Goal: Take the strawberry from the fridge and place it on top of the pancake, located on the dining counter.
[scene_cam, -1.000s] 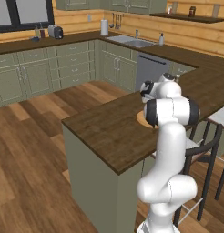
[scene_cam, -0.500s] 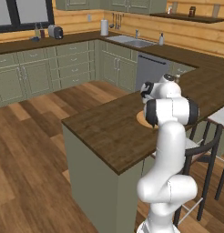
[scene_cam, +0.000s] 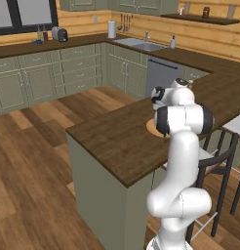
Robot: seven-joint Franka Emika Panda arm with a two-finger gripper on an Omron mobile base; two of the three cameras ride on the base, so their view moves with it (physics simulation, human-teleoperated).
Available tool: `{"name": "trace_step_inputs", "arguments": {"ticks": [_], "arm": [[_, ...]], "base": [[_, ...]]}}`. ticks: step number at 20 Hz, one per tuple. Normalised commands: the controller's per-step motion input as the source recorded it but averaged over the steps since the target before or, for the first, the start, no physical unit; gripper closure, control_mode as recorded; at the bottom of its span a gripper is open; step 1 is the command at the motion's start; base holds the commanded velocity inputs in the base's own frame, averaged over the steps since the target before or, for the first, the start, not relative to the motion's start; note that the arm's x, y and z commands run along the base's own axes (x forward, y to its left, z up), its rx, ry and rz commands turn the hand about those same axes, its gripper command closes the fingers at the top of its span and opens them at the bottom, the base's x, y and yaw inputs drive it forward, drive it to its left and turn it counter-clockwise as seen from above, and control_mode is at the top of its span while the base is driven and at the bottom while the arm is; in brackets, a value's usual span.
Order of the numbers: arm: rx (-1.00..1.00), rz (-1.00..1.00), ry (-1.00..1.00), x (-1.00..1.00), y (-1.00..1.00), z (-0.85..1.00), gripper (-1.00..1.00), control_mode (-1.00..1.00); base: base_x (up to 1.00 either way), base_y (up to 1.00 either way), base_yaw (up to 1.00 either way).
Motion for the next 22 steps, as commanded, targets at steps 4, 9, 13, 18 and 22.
{"name": "trace_step_inputs", "arguments": {"ticks": [4,9,13,18,22], "arm": [[0.0,0.01,0.0,-0.4,0.0,0.17,-1.0,-1.0],[0.0,0.01,-0.01,-0.59,0.0,0.35,-1.0,-1.0],[0.0,0.0,-0.02,-0.64,0.03,0.47,-1.0,-1.0],[0.0,0.01,0.0,-0.6,0.16,0.56,-1.0,-1.0],[0.0,0.04,0.0,-0.67,0.4,0.61,-1.0,-1.0]], "base": [[0.0,0.0,0.0],[0.0,0.0,0.0],[0.0,0.0,0.0],[0.0,0.0,0.0],[0.0,0.0,0.0]]}}
